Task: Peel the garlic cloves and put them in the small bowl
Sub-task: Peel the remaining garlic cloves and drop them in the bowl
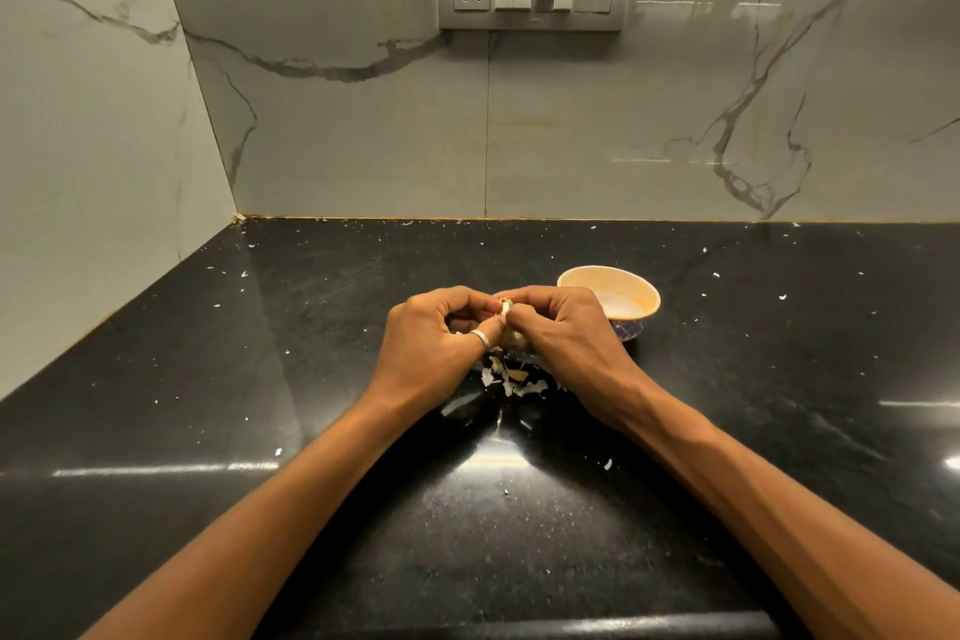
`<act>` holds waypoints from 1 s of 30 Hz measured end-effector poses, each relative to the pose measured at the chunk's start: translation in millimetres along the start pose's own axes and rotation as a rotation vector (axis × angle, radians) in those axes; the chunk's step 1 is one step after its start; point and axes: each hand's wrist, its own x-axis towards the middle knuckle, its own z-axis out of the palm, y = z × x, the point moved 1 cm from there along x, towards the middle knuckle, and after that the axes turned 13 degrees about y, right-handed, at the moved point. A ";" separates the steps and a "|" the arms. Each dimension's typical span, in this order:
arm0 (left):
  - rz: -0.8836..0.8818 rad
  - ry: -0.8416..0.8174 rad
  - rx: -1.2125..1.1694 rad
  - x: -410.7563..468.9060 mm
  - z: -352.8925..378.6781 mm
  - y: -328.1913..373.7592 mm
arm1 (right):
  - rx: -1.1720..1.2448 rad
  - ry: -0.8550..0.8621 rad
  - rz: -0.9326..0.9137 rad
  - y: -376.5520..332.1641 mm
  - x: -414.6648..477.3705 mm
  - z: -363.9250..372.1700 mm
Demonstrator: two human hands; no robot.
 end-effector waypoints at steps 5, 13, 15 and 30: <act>0.022 0.046 0.046 0.0 -0.3 1.3 | -0.005 -0.019 -0.021 3.1 0.1 -0.2; 0.055 0.082 0.099 -0.8 0.1 4.1 | -0.153 -0.093 -0.122 3.8 2.3 -1.1; 0.054 0.084 0.115 1.0 -1.0 3.8 | -0.166 -0.094 -0.150 3.1 2.9 -2.9; -0.250 0.058 -0.119 6.9 -3.6 1.2 | -0.135 -0.118 -0.140 1.5 2.1 -5.5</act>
